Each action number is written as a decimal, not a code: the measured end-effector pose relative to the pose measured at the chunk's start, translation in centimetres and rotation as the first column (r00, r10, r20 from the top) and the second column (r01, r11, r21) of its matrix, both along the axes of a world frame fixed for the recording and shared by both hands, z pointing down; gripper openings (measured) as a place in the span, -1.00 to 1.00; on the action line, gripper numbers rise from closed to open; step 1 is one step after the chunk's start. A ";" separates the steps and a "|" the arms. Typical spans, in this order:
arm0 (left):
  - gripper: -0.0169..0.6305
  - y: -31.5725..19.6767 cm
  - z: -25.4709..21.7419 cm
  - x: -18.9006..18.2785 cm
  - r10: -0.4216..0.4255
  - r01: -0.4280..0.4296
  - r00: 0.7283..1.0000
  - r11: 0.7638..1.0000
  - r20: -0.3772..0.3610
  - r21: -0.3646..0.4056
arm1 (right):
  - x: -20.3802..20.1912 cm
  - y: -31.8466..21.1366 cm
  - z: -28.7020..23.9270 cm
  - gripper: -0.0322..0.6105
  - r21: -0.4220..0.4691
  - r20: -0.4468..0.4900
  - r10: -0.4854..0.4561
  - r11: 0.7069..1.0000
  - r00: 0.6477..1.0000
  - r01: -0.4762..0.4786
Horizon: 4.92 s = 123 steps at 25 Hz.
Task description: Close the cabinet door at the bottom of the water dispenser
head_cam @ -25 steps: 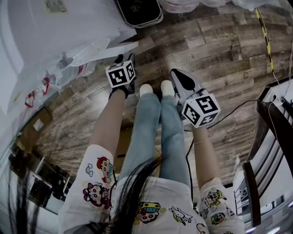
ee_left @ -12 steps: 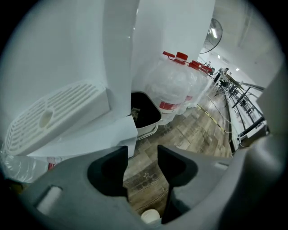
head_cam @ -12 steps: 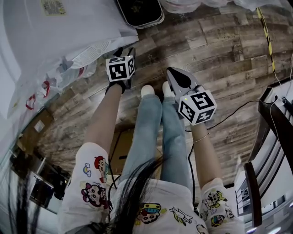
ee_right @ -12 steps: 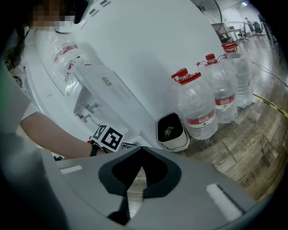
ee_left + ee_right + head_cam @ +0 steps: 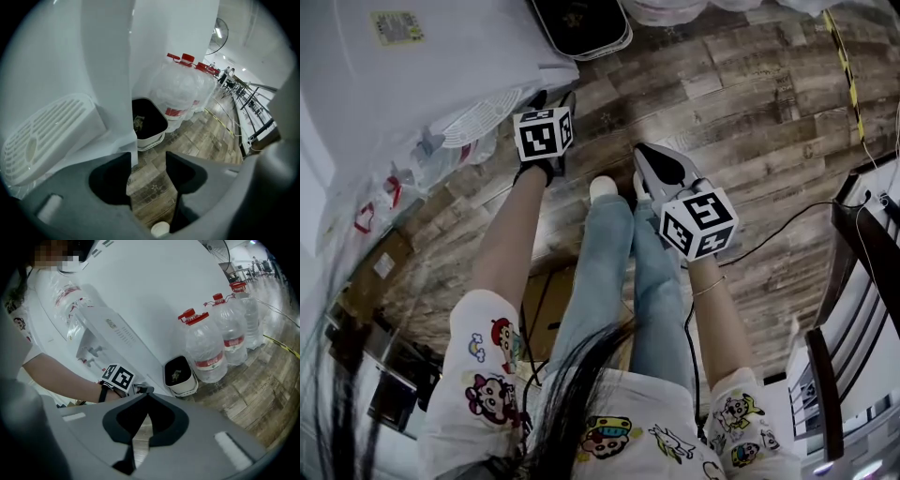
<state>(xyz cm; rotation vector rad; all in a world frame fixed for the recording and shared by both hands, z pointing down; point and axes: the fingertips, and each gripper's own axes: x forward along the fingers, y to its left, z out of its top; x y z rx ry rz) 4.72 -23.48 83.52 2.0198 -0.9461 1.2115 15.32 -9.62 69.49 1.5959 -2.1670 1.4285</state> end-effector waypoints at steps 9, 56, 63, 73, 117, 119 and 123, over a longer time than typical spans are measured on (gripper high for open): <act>-0.23 -0.4 -0.3 0.6 0.013 -0.013 1.000 1.000 0.001 0.011 | 0.9 0.2 -0.2 -0.86 0.002 0.000 0.021 1.000 1.000 -0.021; -0.26 17.5 -57.6 -8.4 0.184 0.131 0.792 0.881 -0.582 0.455 | -9.5 7.3 -47.1 -0.87 0.546 -0.325 -0.109 0.790 0.940 0.280; -0.35 20.1 -63.1 -13.7 0.177 0.252 0.747 0.816 -0.640 0.520 | -12.3 8.7 -50.2 -0.87 0.621 -0.310 -0.078 0.738 0.948 0.264; -0.73 22.9 -65.0 -17.6 0.189 0.284 0.778 0.744 -0.599 0.605 | -15.4 9.1 -52.7 -0.87 0.672 -0.329 -0.079 0.681 0.941 0.292; -0.95 22.2 -64.6 -19.7 0.137 0.311 0.810 0.724 -0.570 0.615 | -16.9 9.2 -51.6 -0.87 0.633 -0.335 -0.103 0.711 0.937 0.304; -0.95 22.3 -64.6 -19.8 0.137 0.311 0.812 0.722 -0.568 0.618 | -16.9 9.3 -51.5 -0.87 0.628 -0.340 -0.106 0.714 0.934 0.309; -0.95 22.2 -64.8 -20.0 0.137 0.314 0.815 0.714 -0.564 0.626 | -16.6 9.4 -51.4 -0.87 0.624 -0.342 -0.104 0.718 0.934 0.308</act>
